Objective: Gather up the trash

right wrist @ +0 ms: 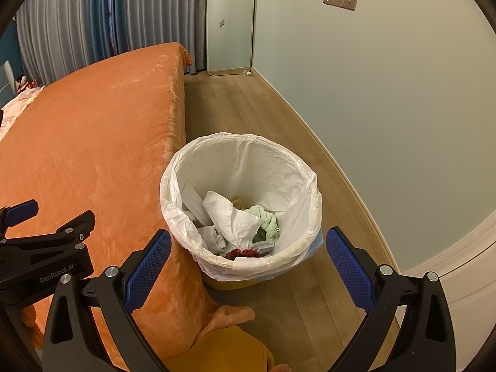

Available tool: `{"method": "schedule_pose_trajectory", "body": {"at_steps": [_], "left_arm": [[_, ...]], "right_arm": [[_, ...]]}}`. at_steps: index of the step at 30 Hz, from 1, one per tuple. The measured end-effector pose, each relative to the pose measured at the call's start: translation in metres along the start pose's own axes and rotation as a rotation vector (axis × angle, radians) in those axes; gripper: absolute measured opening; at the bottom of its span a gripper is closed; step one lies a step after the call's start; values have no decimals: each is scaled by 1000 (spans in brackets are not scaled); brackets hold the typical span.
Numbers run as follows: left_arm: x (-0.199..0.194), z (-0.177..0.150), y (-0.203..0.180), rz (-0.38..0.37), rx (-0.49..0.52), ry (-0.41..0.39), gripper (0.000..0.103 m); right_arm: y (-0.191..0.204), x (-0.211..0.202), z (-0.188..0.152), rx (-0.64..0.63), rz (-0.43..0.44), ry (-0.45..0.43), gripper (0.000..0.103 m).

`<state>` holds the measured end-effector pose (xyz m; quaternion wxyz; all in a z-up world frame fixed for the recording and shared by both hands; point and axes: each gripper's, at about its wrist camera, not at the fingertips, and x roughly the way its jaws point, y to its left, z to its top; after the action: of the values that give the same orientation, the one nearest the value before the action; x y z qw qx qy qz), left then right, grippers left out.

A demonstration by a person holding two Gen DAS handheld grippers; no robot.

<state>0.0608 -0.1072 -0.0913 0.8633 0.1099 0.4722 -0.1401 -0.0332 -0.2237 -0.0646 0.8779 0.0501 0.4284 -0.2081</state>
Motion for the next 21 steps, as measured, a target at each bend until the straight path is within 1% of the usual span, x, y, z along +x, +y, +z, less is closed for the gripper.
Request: {"method": "schedule_pose_trajectory", "body": {"at_steps": [4, 21], "left_arm": [[-1, 0, -1, 15, -2, -4, 93], [-4, -3, -3, 17, -8, -8, 93]], "right_arm": [[2, 0, -2, -7, -8, 2, 96], [2, 4, -7, -6, -18, 16, 96]]}}
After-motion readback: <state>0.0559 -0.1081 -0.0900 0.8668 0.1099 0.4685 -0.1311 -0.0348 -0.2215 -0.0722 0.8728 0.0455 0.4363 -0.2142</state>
